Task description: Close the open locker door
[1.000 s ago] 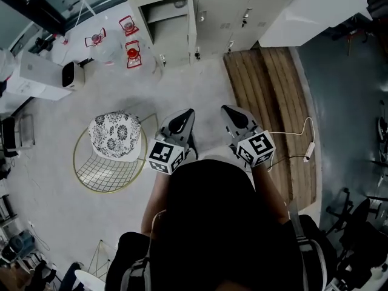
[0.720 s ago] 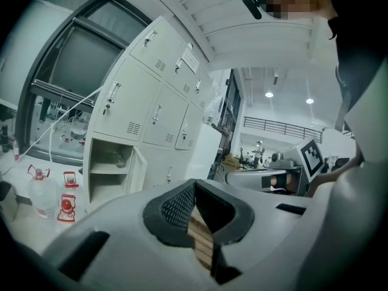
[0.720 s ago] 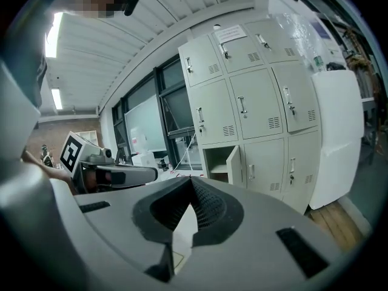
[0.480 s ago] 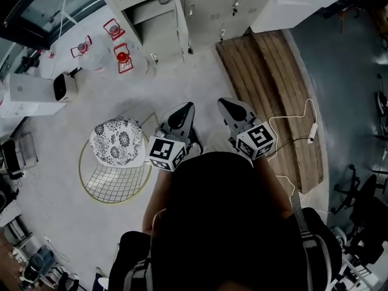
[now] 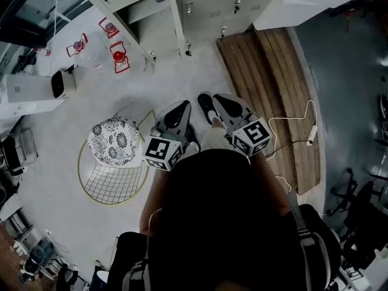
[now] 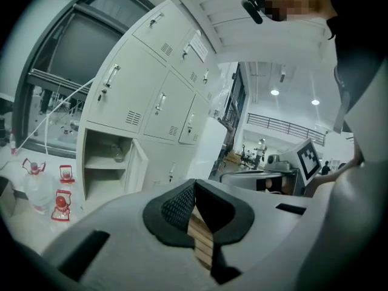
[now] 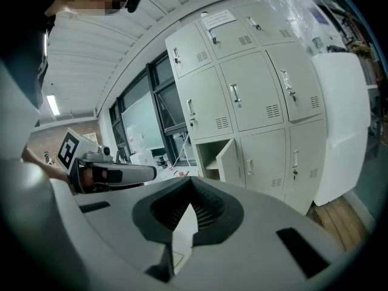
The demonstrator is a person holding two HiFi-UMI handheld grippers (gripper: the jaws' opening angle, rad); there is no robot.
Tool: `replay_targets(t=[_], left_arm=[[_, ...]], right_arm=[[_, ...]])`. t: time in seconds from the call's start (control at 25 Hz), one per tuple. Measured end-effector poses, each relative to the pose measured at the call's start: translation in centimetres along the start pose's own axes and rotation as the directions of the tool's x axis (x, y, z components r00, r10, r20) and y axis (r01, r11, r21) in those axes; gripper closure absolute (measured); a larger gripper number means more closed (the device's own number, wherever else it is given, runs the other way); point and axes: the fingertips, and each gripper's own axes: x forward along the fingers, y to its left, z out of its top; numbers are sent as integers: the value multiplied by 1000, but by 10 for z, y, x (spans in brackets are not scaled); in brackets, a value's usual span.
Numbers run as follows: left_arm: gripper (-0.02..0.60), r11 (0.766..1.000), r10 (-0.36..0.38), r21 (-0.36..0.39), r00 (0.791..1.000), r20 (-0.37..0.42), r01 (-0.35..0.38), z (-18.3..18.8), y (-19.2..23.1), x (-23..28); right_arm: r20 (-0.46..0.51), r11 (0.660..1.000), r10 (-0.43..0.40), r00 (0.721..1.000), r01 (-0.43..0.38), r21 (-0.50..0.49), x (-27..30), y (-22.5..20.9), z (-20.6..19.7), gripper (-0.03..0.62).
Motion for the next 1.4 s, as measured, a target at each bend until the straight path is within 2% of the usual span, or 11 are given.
replay_targets(t=[0.16,0.4,0.56,1.04,1.4], left_arm=[[563,999,38,7,999,12,-38,15,12,28],[563,994,105,23,993,47,-106,48,26,72],[563,989,148,10,988,49,-148,55,31,94],[563,945,328,-42,943,62,-326,48,48,123],[563,920,386,-90,921,47,-381,32,56,121]], right_arm=[[20,998,57,998,-56,-20,22,-30,18,589],[-7,989,139,990,-139,-53,55,-73,43,589],[-35,977,200,979,-202,-67,73,-93,48,589],[-149,923,362,920,-376,-81,108,-128,22,589],[-231,909,368,901,-400,-114,140,-140,-12,589]])
